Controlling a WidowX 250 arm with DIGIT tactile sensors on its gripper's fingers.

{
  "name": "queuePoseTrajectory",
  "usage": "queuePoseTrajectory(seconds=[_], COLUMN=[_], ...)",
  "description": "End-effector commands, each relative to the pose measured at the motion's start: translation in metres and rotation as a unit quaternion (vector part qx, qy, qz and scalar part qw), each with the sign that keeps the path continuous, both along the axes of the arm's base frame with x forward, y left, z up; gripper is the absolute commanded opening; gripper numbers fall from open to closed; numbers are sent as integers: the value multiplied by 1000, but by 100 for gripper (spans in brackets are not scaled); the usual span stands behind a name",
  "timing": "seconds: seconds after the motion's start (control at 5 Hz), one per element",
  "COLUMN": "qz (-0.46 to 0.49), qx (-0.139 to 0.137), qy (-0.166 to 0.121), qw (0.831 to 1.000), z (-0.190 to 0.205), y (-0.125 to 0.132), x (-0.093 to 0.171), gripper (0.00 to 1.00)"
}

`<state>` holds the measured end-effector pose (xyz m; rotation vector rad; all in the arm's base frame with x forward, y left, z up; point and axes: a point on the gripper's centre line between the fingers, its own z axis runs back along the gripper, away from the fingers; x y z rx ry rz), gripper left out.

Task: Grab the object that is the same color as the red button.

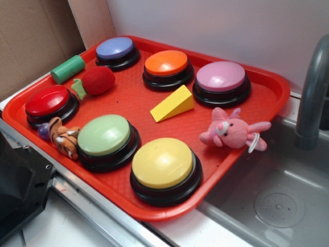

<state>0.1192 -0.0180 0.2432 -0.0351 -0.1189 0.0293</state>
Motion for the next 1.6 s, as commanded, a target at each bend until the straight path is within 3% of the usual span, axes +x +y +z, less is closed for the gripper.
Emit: queuePoseTrajectory(seconds=[0.0,0.2,0.4,0.6,1.0,1.2,1.4], qz=[0,19,18,14,37,46,43], qx=[0,2,-17,-9,-23,-22,7], qy=[0,-29,-44,-52,-87,-97,-69], qw=[1000,999,999,999,995,994,997], z=[0,-16,-35,-52,-111,-136,-163], y=[0,13,29,48,88,97,102], x=[0,18,38,55,86,96,110], gripper=[100,100,100,100,100,100,100])
